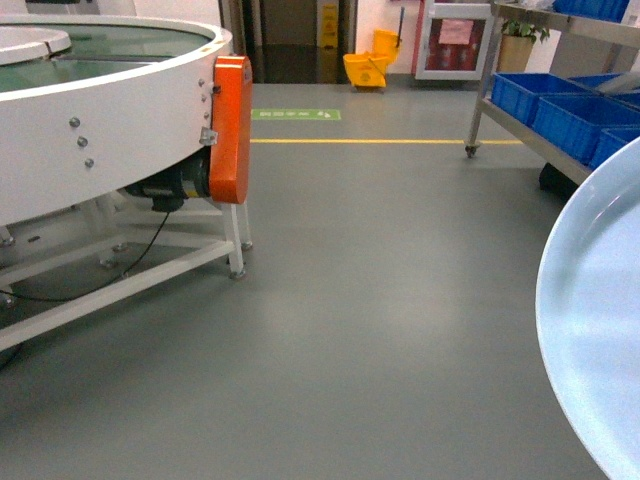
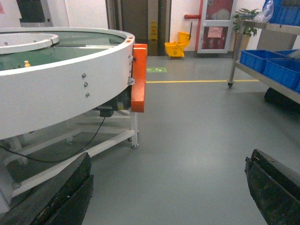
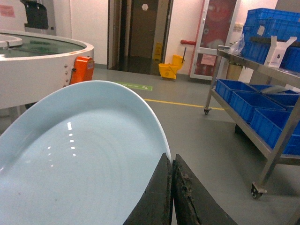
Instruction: Place blue tray on left shelf second layer neatly
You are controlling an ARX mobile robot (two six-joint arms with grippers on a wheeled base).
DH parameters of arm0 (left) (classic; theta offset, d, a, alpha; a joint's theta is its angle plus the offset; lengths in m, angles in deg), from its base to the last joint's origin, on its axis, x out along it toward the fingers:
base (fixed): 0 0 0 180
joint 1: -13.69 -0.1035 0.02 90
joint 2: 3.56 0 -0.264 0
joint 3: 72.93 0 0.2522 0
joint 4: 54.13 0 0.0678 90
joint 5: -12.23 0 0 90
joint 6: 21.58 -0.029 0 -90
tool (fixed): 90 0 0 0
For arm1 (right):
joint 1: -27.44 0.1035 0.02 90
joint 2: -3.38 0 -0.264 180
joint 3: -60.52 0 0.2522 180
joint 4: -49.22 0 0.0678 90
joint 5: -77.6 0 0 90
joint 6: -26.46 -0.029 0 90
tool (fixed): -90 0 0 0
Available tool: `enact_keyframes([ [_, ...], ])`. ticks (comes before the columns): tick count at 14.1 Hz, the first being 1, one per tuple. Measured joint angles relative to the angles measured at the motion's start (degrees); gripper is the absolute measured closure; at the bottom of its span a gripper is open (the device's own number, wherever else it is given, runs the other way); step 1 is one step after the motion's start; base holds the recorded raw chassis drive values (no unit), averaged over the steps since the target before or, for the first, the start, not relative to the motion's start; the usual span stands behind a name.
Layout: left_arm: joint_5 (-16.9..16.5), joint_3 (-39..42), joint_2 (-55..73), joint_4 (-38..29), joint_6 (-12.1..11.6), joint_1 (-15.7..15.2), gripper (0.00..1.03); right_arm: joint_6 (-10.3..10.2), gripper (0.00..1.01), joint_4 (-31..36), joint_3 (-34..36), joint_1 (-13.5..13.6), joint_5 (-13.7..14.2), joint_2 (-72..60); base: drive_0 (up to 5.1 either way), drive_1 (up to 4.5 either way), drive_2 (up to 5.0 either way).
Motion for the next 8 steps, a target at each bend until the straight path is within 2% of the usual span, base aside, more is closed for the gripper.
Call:
enact_keyframes([
  [8,-0.04,0.0,0.0,-0.04,0.0,0.0,0.05,0.0,0.99,-0.04,0.0,0.0,0.02,-0.11,0.2,4.55,-4.1],
])
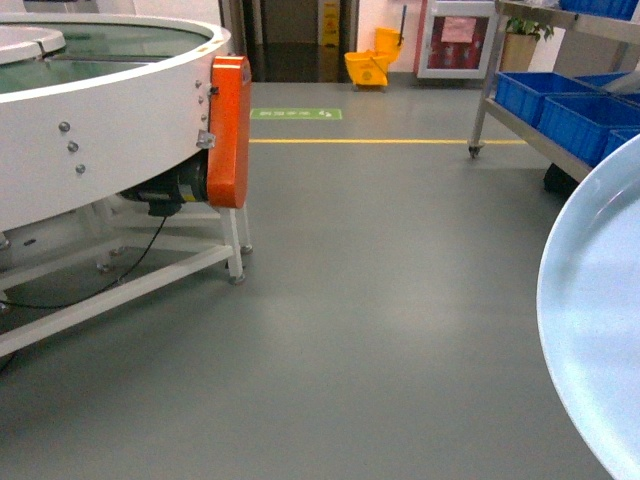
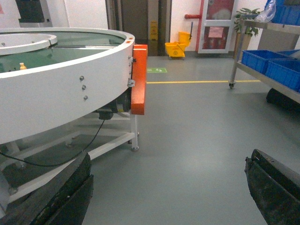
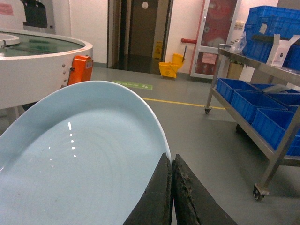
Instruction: Place blue tray on left shelf second layer neatly
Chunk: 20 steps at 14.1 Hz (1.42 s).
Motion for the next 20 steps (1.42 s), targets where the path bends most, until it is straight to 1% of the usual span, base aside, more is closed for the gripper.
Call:
enact_keyframes([
  [8,-0.02,0.0,0.0,0.0,0.02,0.0,0.05,0.0,0.99,0.0,0.0,0.02,-0.02,0.0,0.2,4.55,-4.1],
  [20,-0.02,0.0,0.0,0.0,0.0,0.0,0.05,-0.02,0.99,0.02,0.0,0.02,-0.02,0.0,-1.7,-1.65,-1.7],
])
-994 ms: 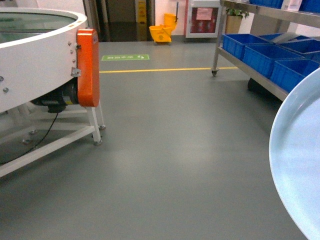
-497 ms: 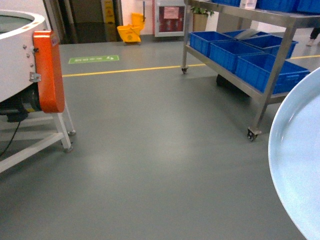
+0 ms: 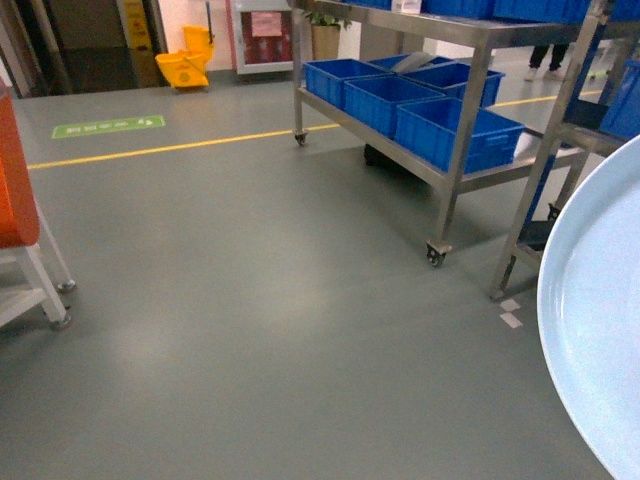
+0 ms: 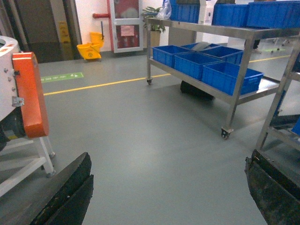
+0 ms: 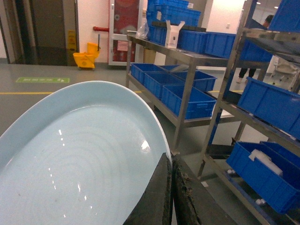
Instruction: Place blue tray on left shelf second layer neatly
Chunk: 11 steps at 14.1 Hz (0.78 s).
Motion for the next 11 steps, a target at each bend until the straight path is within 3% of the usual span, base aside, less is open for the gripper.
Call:
enact_keyframes([
  [11,0.0,0.0,0.0,0.0,0.0,0.0,0.05,0.0,0.99,-0.02,0.0,0.0,0.02,0.0,-1.7,-1.65,-1.7],
])
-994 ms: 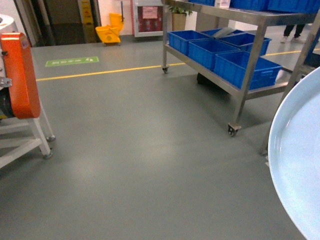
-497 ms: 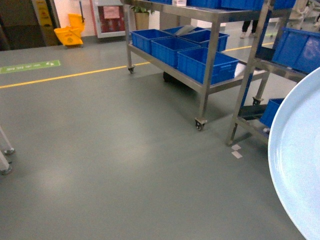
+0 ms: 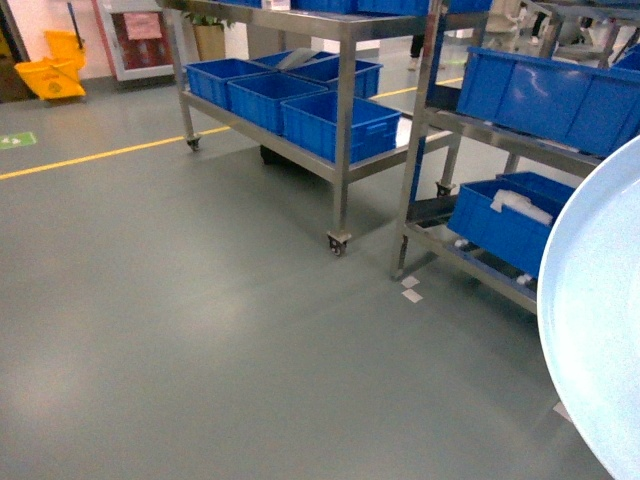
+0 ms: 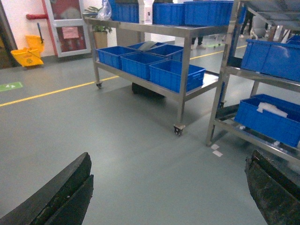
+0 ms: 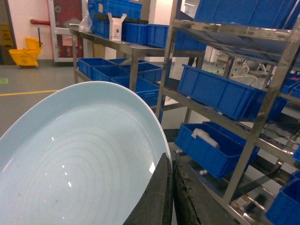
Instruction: Place blue tray on left shelf second layer neatly
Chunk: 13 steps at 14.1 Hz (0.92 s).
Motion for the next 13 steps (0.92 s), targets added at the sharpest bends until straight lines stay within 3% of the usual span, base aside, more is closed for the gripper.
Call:
enact_keyframes([
  [13,0.0,0.0,0.0,0.0,0.02,0.0,0.05,0.02,0.99,0.02,0.0,0.0,0.0,0.0,-1.6,-1.58,-1.6],
])
